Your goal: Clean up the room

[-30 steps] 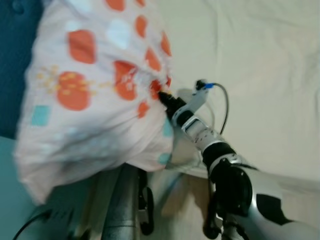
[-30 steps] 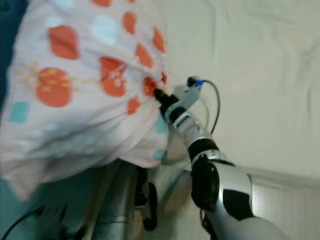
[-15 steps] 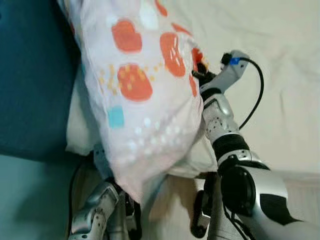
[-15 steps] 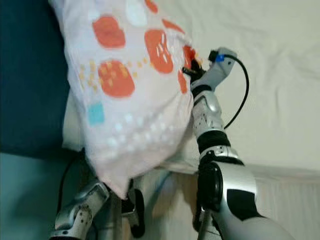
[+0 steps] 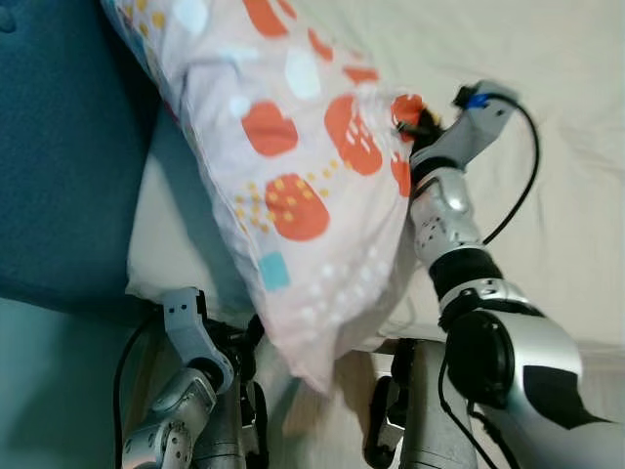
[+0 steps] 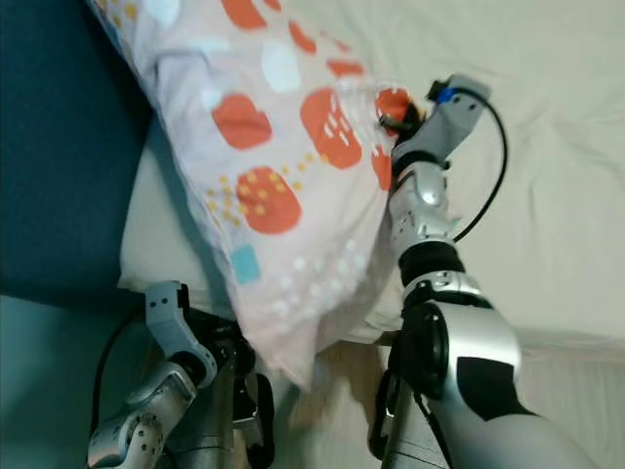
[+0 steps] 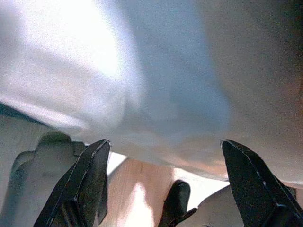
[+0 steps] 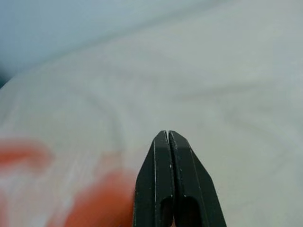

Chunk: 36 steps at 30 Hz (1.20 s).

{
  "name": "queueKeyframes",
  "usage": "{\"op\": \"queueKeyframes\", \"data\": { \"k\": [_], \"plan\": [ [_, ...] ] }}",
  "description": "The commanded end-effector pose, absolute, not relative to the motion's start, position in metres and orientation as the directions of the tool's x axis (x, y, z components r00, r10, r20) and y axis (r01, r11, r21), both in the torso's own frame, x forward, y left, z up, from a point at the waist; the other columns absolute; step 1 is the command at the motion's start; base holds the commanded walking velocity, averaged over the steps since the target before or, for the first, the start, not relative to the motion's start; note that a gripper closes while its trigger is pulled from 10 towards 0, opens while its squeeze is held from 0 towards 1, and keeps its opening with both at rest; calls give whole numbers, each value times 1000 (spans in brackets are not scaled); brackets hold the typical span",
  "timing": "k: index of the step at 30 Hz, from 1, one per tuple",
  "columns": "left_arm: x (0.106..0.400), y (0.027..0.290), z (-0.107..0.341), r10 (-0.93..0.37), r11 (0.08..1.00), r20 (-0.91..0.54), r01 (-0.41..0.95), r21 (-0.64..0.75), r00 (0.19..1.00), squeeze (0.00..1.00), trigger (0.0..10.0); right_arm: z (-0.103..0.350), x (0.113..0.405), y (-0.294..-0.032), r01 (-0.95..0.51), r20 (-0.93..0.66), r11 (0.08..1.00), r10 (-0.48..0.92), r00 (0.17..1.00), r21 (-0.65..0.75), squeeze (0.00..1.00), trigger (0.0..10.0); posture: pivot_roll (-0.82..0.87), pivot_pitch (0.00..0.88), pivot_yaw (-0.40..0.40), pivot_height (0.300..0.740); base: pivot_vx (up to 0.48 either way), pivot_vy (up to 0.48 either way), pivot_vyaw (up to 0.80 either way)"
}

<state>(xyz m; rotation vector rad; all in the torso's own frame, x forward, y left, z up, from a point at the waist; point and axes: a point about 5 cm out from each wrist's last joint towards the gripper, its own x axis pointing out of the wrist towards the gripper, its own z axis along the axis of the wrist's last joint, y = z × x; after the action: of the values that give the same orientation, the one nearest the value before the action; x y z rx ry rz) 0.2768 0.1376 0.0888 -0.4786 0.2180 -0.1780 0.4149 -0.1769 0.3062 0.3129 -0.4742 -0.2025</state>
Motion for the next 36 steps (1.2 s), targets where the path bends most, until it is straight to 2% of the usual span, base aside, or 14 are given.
{"op": "queueKeyframes", "data": {
  "k": [1, 3, 7, 9, 11, 12, 13, 17, 18, 20, 21, 26, 31, 36],
  "plan": [
    [270, 140, 79, -210, 873, -212, 86, -480, 954, 0, 10000, 323, 411, -182, 140, 481, 928, -304, 823, 346, 0, 0, 167, 375, 9, 569, 0, 0, 0],
    [274, 130, 87, -226, 869, -190, 110, -483, 955, 0, 10000, 352, 401, -201, 250, 552, 893, -432, 713, 375, 0, 0, 177, 369, 4, 569, 0, 0, 0],
    [275, 123, 88, -243, 870, -182, 131, -476, 953, 0, 10000, 355, 401, -201, 281, 549, 893, -440, 711, 352, 0, 0, 173, 366, 3, 569, 0, 0, 0],
    [276, 119, 88, -256, 874, -178, 148, -463, 950, 0, 10000, 334, 414, -179, 184, 455, 936, -310, 835, 300, 0, 0, 162, 358, 2, 569, 0, 0, 0],
    [276, 119, 88, -256, 874, -178, 148, -463, 950, 0, 10000, 334, 414, -179, 184, 455, 936, -310, 835, 300, 0, 0, 162, 358, 2, 569, 0, 0, 0],
    [277, 118, 88, -259, 875, -177, 153, -460, 950, 0, 10000, 324, 418, -169, 127, 413, 952, -238, 879, 277, 0, 0, 162, 358, 2, 569, 0, 0, 0],
    [280, 118, 90, -255, 878, -171, 154, -454, 952, 0, 10000, 306, 421, -162, 93, 349, 953, -196, 916, 290, 0, 10000, 141, 334, -8, 569, 0, 0, 0],
    [287, 122, 95, -239, 887, -152, 152, -435, 959, 0, 10000, 280, 422, -158, 48, 280, 948, -141, 950, 315, 0, 10000, 131, 319, -14, 569, 0, 0, 0],
    [292, 126, 100, -223, 897, -133, 150, -415, 966, 0, 10000, 266, 421, -159, 46, 262, 954, -128, 957, 297, 1000, 10000, 125, 311, -15, 569, 0, 0, 0],
    [299, 133, 107, -194, 913, -108, 140, -383, 975, 0, 10000, 250, 418, -164, 66, 239, 961, -133, 962, 268, 1000, 10000, 107, 286, -17, 569, 0, 0, 0],
    [314, 154, 124, -113, 949, -60, 90, -302, 992, 0, 10000, 222, 410, -176, 108, 208, 971, -153, 966, 212, 1000, 10000, 95, 269, -17, 569, 0, 0, 0],
    [325, 176, 142, -29, 968, -6, 26, -250, 1000, 0, 10000, 200, 400, -190, 150, 180, 971, -184, 966, 186, 1000, 10000, 74, 240, -8, 569, 0, 0, 0],
    [341, 210, 180, 65, 968, 116, -34, -247, 991, 0, 10000, 179, 383, -219, 234, 177, 968, -247, 953, 90, 1000, 10000, 29, 193, 12, 569, 0, 0, 0],
    [350, 218, 202, 85, 960, 185, -31, -280, 979, 0, 10000, 176, 374, -232, 269, 188, 962, -273, 943, 49, 1000, 10000, -3, 160, 34, 569, 0, 0, 0]
  ]
}}
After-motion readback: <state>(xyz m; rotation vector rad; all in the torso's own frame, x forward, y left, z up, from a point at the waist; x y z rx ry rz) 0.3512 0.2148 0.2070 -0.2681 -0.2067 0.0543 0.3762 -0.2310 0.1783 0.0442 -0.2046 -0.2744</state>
